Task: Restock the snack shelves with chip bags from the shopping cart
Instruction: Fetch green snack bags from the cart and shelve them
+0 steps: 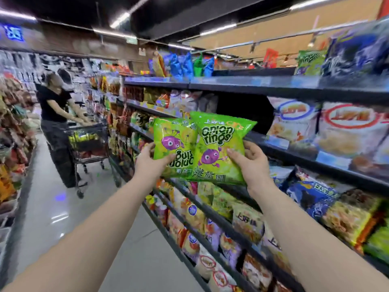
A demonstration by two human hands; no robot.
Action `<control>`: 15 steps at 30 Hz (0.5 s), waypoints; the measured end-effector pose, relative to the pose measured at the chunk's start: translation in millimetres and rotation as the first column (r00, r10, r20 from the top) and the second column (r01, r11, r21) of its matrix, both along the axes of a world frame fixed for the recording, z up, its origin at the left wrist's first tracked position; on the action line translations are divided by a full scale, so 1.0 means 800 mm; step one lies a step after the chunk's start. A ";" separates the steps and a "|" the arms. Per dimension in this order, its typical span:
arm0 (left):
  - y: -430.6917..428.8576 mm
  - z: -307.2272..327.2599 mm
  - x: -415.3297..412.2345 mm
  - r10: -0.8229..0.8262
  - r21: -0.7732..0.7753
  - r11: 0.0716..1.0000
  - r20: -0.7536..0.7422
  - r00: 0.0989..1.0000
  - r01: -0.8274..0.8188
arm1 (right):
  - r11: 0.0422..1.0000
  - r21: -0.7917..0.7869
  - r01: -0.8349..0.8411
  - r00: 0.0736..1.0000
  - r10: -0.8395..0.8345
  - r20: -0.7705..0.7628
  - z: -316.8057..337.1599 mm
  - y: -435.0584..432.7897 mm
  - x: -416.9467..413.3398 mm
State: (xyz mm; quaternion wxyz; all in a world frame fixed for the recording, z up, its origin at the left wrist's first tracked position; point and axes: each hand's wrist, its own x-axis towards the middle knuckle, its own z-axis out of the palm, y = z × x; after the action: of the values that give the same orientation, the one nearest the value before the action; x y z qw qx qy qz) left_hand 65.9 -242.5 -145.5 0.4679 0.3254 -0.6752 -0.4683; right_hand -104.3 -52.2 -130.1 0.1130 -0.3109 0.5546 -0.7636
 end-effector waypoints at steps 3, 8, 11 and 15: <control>-0.044 0.059 -0.057 -0.096 -0.009 0.995 -0.054 0.994 0.095 | 0.991 -0.033 0.126 0.989 -0.128 -0.075 0.056 -0.025 -0.029; -0.086 0.157 -0.168 -0.285 -0.031 0.958 -0.234 0.930 0.285 | 0.950 -0.120 0.289 0.921 -0.310 -0.235 0.154 -0.046 -0.097; -0.102 0.218 -0.236 -0.377 -0.092 0.926 -0.278 0.884 0.366 | 0.920 -0.181 0.346 0.872 -0.387 -0.299 0.212 -0.051 -0.145; -0.120 0.283 -0.324 -0.448 -0.184 0.893 -0.281 0.849 0.410 | 0.889 -0.168 0.427 0.816 -0.458 -0.352 0.279 -0.056 -0.215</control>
State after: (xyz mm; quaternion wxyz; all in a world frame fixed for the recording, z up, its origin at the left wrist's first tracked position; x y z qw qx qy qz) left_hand -193.0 -338.9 81.0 0.4716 0.0589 -0.6731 -0.5666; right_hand -276.0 -96.9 93.1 -0.1907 -0.3207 0.5912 -0.7151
